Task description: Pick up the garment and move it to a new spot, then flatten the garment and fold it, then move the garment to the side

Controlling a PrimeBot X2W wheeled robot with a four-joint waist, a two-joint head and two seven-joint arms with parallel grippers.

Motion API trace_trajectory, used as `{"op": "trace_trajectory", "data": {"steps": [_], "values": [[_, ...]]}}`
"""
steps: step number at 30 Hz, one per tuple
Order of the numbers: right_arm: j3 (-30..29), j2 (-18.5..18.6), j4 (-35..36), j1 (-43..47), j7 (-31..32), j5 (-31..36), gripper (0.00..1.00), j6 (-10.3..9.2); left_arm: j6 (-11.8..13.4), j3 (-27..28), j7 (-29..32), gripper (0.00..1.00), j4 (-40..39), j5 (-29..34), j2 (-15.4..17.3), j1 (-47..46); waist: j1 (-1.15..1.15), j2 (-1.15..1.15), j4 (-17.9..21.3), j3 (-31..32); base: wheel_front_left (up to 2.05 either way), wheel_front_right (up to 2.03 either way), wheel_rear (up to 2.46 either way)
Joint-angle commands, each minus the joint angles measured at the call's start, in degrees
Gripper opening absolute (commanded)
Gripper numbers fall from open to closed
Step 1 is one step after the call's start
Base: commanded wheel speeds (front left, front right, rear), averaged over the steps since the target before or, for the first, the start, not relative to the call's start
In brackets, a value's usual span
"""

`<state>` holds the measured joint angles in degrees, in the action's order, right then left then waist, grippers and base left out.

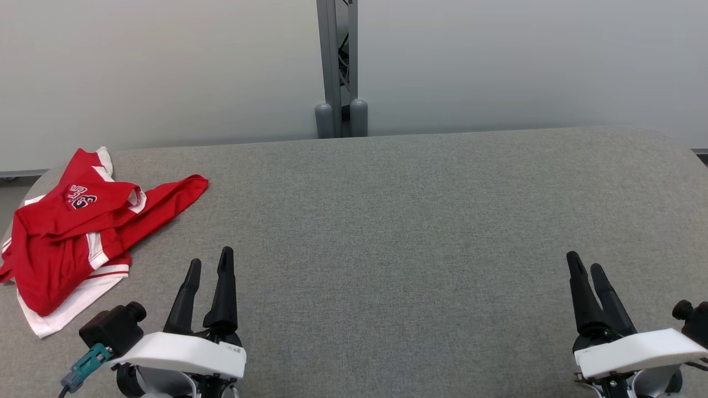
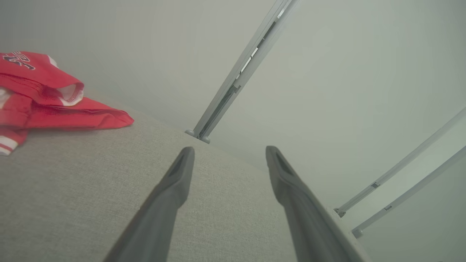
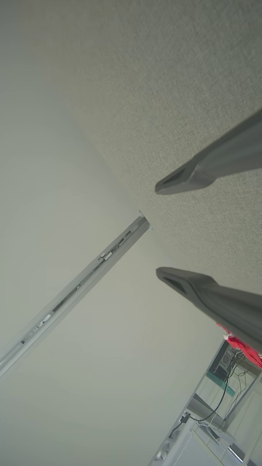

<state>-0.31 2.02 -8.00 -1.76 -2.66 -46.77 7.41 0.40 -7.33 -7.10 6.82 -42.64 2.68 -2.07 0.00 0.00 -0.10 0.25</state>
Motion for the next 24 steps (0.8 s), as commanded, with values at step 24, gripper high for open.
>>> {"op": "trace_trajectory", "data": {"steps": [24], "values": [[2.28,0.71,4.8,1.48,-5.34,15.9,1.0,0.11,2.04,-1.9,-3.3,1.0,-3.39,15.9,0.48,0.75,0.0,0.0,0.05,0.29,0.0,0.0,0.0]]}}
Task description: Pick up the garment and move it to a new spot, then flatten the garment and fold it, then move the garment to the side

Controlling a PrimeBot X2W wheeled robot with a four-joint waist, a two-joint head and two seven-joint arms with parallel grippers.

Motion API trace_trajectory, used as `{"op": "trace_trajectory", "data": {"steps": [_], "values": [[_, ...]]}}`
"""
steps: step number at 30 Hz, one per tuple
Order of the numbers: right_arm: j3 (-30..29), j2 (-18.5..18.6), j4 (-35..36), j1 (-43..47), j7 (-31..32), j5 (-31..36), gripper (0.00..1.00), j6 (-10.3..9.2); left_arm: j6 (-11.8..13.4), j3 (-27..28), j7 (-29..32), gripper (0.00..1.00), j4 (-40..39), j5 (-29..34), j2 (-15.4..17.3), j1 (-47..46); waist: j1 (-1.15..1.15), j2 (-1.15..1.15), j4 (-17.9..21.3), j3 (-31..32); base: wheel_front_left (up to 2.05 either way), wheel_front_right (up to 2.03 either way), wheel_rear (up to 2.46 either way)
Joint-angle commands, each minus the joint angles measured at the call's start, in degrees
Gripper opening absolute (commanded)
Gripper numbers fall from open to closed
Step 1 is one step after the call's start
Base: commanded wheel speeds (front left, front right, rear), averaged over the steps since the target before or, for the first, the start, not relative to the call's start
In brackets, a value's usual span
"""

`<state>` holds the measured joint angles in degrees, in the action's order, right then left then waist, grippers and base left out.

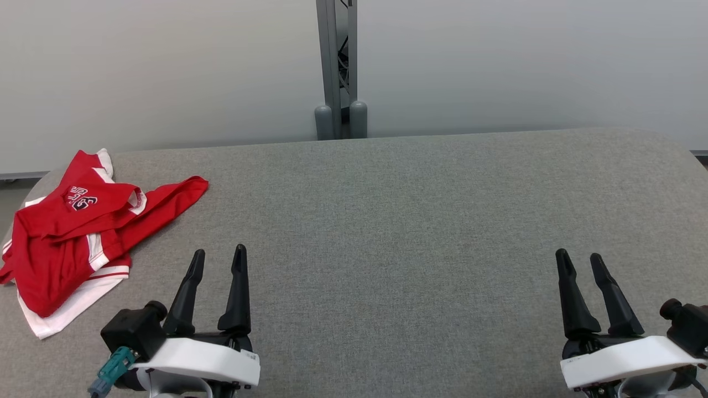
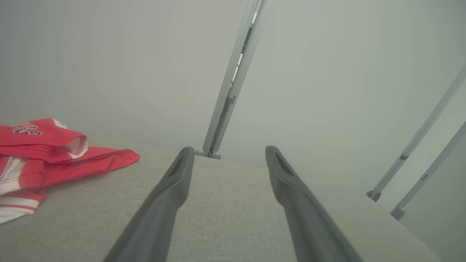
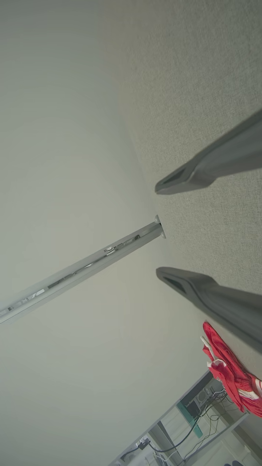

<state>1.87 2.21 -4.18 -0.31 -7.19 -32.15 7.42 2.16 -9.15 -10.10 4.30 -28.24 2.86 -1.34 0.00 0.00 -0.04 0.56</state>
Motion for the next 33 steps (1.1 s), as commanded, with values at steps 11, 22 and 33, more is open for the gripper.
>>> {"op": "trace_trajectory", "data": {"steps": [11,22,33], "values": [[0.96,0.62,2.49,0.66,-2.66,6.85,1.0,0.1,0.17,-0.37,-1.57,1.0,-1.51,7.61,0.2,0.35,0.0,0.0,-0.21,-0.04,0.0,0.0,0.0],[1.53,0.7,3.54,1.46,-4.32,11.68,1.0,0.11,-0.01,0.04,-2.63,1.0,-1.41,12.35,0.08,1.23,0.0,0.0,-0.2,0.29,0.0,0.0,0.0],[2.82,0.77,4.43,2.34,-5.89,15.66,1.0,0.11,-0.2,0.46,-3.64,1.0,-1.77,15.01,0.06,1.89,0.0,0.0,-0.26,0.64,0.0,0.0,0.0]]}}
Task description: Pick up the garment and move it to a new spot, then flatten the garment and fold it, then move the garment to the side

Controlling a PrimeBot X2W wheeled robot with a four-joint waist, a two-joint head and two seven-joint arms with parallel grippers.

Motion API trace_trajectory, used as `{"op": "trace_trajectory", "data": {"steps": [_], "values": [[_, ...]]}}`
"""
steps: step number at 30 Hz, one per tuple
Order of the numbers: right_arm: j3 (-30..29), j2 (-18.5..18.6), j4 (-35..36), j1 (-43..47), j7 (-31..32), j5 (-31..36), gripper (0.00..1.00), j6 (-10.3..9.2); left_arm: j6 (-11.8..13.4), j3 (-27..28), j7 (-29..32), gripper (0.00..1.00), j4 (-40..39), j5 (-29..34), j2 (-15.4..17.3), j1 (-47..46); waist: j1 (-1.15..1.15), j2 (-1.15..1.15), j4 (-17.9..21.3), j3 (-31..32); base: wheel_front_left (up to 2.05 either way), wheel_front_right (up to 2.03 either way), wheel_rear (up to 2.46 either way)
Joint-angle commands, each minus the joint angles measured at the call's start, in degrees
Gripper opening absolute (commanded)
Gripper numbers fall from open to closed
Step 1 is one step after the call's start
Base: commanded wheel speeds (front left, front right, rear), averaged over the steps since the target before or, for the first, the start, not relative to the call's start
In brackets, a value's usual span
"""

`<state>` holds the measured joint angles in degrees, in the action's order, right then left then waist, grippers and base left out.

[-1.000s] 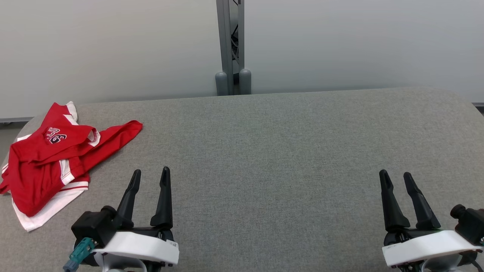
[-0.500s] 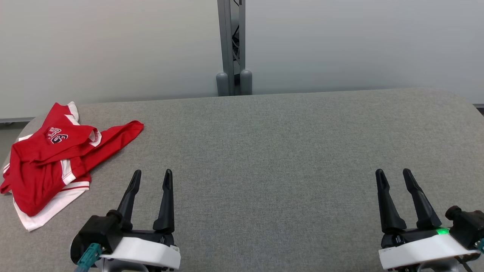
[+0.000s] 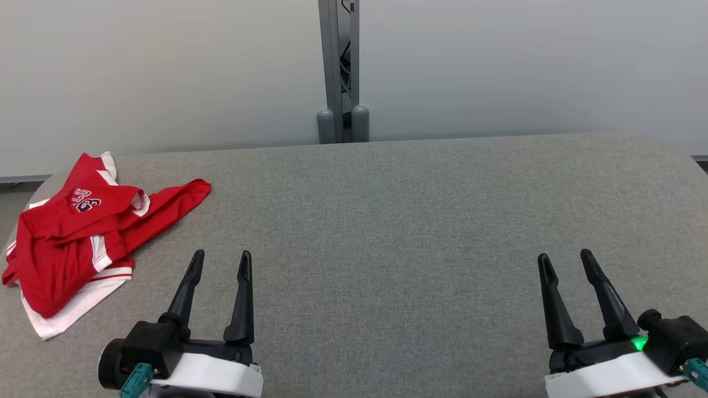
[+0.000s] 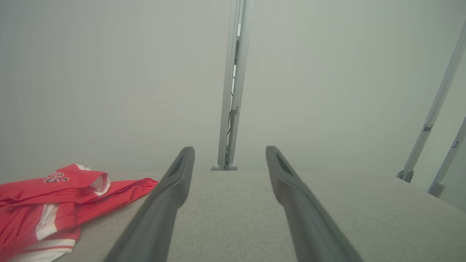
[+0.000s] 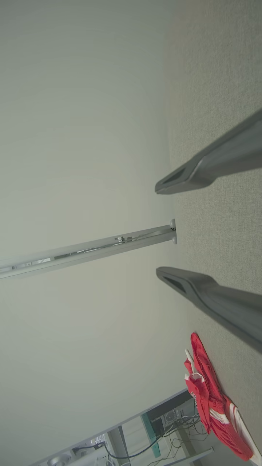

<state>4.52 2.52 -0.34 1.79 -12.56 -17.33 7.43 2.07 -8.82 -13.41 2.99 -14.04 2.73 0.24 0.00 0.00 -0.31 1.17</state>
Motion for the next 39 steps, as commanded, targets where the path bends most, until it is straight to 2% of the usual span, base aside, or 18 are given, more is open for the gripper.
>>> {"op": "trace_trajectory", "data": {"steps": [1,19,33,39], "values": [[0.38,0.47,0.6,0.36,-0.66,1.29,1.0,0.09,-0.15,0.11,-0.41,1.0,-0.46,1.17,0.2,0.37,0.0,0.0,0.02,0.06,0.0,0.0,0.0],[1.86,0.6,1.4,1.46,-2.81,7.98,1.0,0.1,-0.89,-0.79,-1.86,1.0,0.87,6.66,0.28,1.5,0.0,0.0,0.15,0.64,0.0,0.0,0.0],[1.36,0.57,0.65,1.73,-2.77,7.23,1.0,0.1,-2.46,-0.56,-1.81,1.0,2.63,3.98,0.27,1.05,0.0,0.0,-0.02,0.66,0.0,0.0,0.0],[1.13,0.54,0.5,2.02,-2.76,7.33,1.0,0.09,-1.55,-0.22,-1.82,1.0,1.93,3.38,0.28,1.06,0.0,0.0,-1.71,0.76,0.0,0.0,0.0]]}}
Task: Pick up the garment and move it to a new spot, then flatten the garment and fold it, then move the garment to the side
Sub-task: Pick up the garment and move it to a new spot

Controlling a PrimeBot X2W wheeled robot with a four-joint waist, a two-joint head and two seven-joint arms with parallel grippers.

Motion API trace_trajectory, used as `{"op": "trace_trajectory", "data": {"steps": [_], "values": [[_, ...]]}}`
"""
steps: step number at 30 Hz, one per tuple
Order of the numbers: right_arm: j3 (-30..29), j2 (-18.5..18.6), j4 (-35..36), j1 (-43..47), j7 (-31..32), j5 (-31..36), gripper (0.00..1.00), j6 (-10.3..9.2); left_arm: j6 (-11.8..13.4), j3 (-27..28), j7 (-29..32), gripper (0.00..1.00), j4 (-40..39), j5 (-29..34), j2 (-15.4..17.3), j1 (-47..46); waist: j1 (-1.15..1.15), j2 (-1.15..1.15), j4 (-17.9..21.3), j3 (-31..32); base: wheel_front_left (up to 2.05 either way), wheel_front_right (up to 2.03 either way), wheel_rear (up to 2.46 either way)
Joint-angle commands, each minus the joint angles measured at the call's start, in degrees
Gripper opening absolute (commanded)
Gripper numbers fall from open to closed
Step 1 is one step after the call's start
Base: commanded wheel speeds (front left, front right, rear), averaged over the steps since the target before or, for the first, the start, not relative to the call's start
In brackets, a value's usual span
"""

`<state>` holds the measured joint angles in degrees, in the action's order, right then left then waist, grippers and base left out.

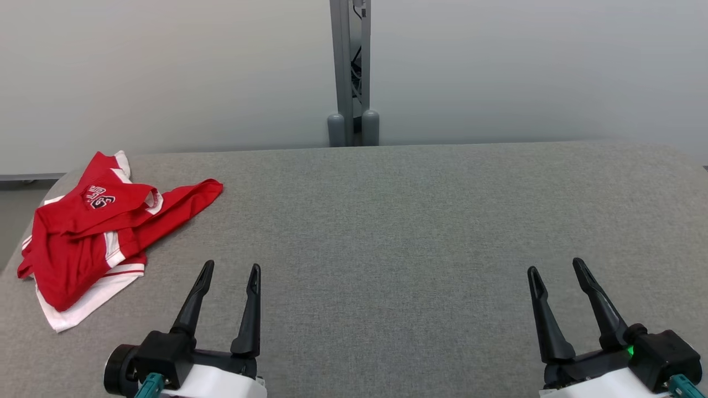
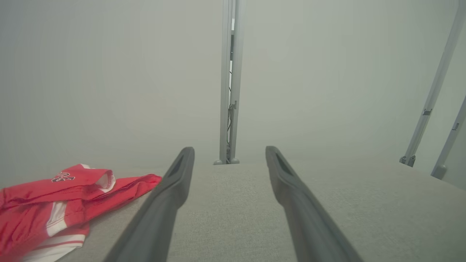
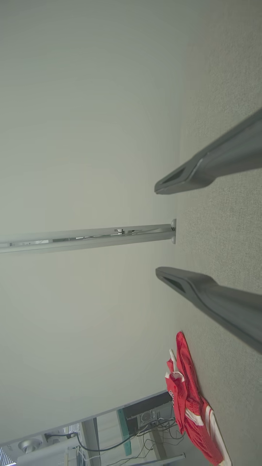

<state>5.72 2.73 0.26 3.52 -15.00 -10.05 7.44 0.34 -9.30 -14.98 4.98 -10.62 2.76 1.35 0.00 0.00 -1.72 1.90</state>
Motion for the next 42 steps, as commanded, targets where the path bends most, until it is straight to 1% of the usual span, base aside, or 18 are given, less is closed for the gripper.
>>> {"op": "trace_trajectory", "data": {"steps": [1,6,15,25,30,42], "values": [[-0.04,0.32,-0.03,0.32,-0.32,0.14,1.0,0.08,0.35,0.31,-0.25,1.0,-0.4,-0.09,0.24,0.12,0.0,0.0,-0.89,-0.01,0.0,0.0,0.0],[0.51,0.32,-0.16,0.6,-0.32,0.44,1.0,0.08,0.75,0.5,-0.24,1.0,-1.09,-0.03,0.23,0.68,0.0,0.0,-4.58,-0.15,0.0,0.0,0.0],[1.34,0.33,0.0,0.64,-0.32,0.76,1.0,0.08,1.9,0.59,-0.24,1.0,-2.73,-0.8,0.25,0.1,0.0,0.0,-12.65,-0.73,0.0,0.0,0.0],[2.13,0.33,0.41,-0.17,-0.32,0.53,1.0,0.08,2.72,2.13,-0.24,1.0,-3.56,-1.27,0.22,0.51,0.0,0.0,-19.0,-0.78,0.0,0.0,0.0],[2.11,0.32,0.47,0.16,-0.32,0.42,1.0,0.05,2.8,2.46,-0.24,1.0,-3.81,-1.59,0.24,0.49,0.0,0.0,-21.38,-0.6,0.0,0.0,0.0],[2.31,0.32,0.23,0.95,-0.32,0.6,1.0,0.05,2.66,3.01,-0.24,1.0,-4.01,-0.65,0.22,1.32,0.0,0.0,-23.44,0.12,0.0,0.0,0.0]]}}
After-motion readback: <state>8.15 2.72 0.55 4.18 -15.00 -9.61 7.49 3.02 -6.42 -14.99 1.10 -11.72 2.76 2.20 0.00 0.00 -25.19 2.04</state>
